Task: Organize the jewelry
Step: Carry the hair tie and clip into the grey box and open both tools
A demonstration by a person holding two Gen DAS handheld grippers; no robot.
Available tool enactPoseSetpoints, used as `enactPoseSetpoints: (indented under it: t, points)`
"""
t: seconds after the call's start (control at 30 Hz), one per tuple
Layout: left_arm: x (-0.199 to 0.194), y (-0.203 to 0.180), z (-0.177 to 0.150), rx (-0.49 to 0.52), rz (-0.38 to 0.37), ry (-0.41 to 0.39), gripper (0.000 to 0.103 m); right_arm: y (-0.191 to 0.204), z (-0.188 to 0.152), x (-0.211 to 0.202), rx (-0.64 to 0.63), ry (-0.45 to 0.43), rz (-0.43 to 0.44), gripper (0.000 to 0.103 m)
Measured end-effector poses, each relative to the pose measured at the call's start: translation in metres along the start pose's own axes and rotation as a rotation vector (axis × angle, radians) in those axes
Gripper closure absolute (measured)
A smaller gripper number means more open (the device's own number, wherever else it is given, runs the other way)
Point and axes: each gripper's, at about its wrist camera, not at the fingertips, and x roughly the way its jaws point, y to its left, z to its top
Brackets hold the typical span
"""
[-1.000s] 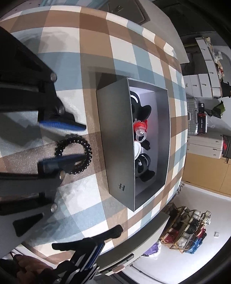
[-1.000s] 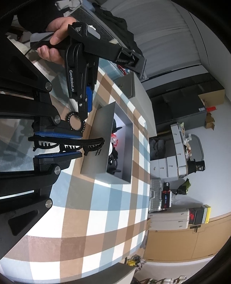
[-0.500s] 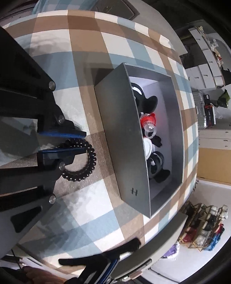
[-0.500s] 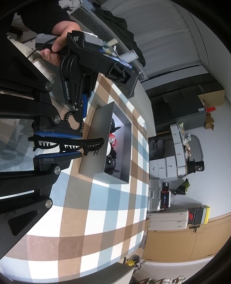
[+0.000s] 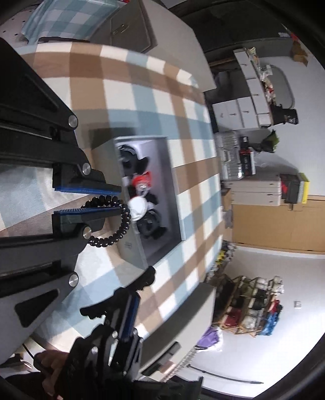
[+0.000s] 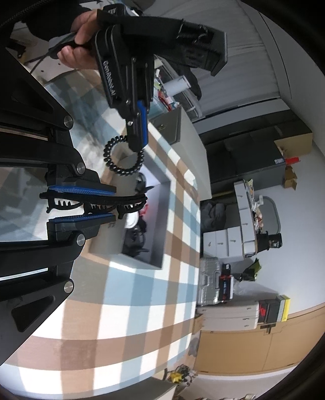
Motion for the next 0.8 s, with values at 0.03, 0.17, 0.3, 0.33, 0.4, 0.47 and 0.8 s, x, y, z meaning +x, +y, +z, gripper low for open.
enactPoseSetpoints:
  t: [0.03,0.17,0.3,0.33,0.4,0.47,0.8]
  points:
    - [0.001,0.002,0.004,-0.003,0.002,-0.010,0.098,-0.001,0.004,0.001,0.000,-0.006,0.008,0.089]
    - [0.007,0.010,0.018,-0.018,0.010,-0.030,0.098,-0.004,0.020,0.008,-0.002,-0.022,0.038,0.089]
    - [0.016,0.018,0.028,-0.040,-0.005,-0.037,0.098,-0.006,0.038,0.016,-0.039,-0.033,0.049,0.089]
    - [0.019,0.020,0.030,-0.044,-0.010,-0.035,0.098,-0.007,0.042,0.020,-0.051,-0.033,0.051,0.089]
    - [0.027,0.024,0.035,-0.055,-0.020,-0.028,0.098,-0.009,0.051,0.028,-0.065,-0.033,0.062,0.089]
    - [0.031,0.028,0.037,-0.070,-0.031,-0.021,0.098,-0.010,0.057,0.036,-0.072,-0.031,0.074,0.089]
    - [0.052,0.034,0.044,-0.088,-0.060,-0.002,0.098,-0.024,0.068,0.078,-0.032,0.001,0.122,0.089]
